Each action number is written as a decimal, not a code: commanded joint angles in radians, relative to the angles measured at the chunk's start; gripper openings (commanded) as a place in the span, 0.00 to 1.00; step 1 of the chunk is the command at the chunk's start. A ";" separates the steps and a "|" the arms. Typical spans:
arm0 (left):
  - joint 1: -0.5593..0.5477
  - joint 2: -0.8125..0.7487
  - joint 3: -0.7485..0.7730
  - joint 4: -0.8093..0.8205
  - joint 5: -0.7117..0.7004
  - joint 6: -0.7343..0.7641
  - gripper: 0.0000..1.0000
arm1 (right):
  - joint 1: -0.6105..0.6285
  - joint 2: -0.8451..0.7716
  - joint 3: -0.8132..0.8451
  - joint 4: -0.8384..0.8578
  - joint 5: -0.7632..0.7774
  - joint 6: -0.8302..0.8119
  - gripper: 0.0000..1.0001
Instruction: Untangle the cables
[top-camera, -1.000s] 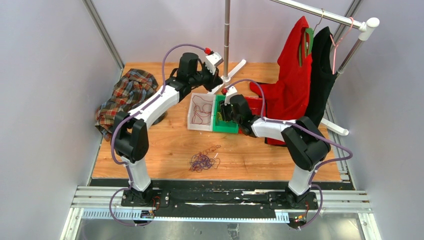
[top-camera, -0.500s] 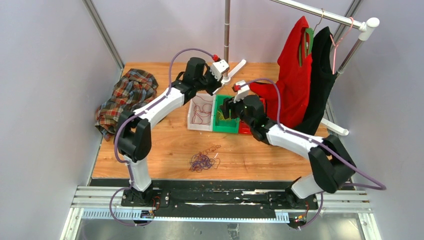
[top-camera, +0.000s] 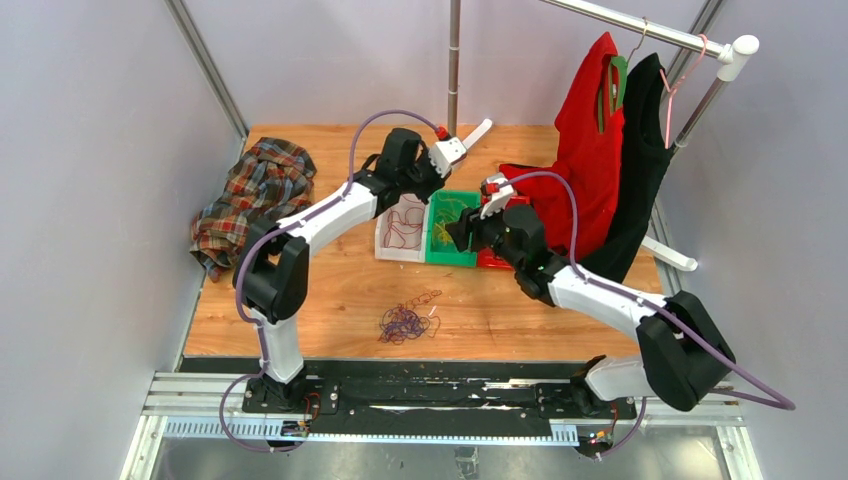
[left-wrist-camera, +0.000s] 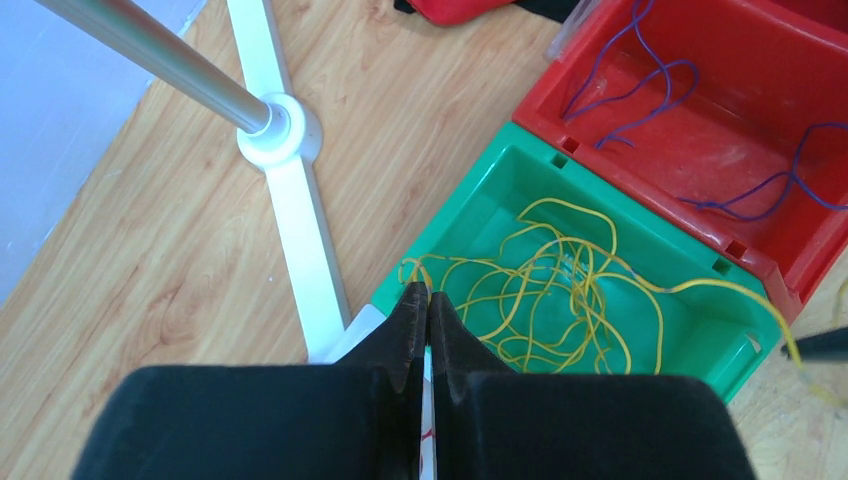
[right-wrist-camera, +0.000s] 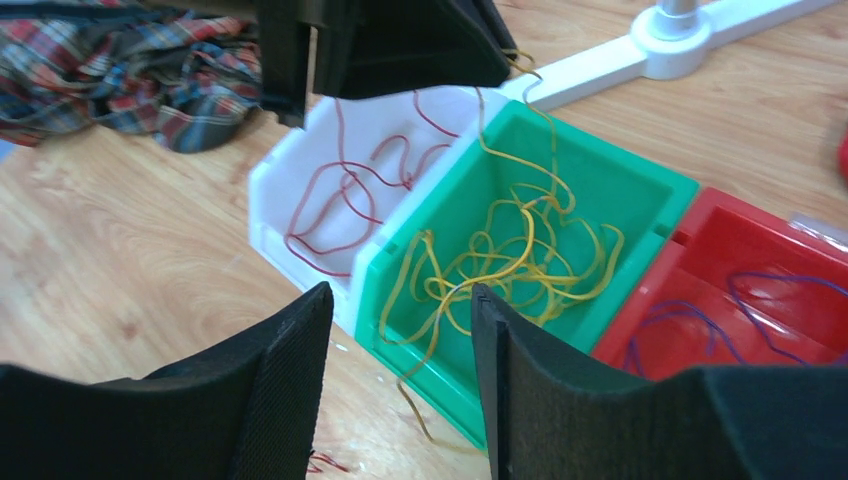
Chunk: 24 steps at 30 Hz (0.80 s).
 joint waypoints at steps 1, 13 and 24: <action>-0.001 -0.025 0.011 0.025 -0.028 0.004 0.00 | -0.009 0.028 0.088 0.010 -0.093 0.046 0.51; 0.019 -0.047 0.001 0.033 -0.028 -0.011 0.00 | -0.011 0.138 0.179 -0.132 -0.089 0.015 0.48; 0.026 0.011 0.123 0.072 -0.080 -0.122 0.00 | -0.013 0.120 0.137 -0.169 -0.045 0.014 0.41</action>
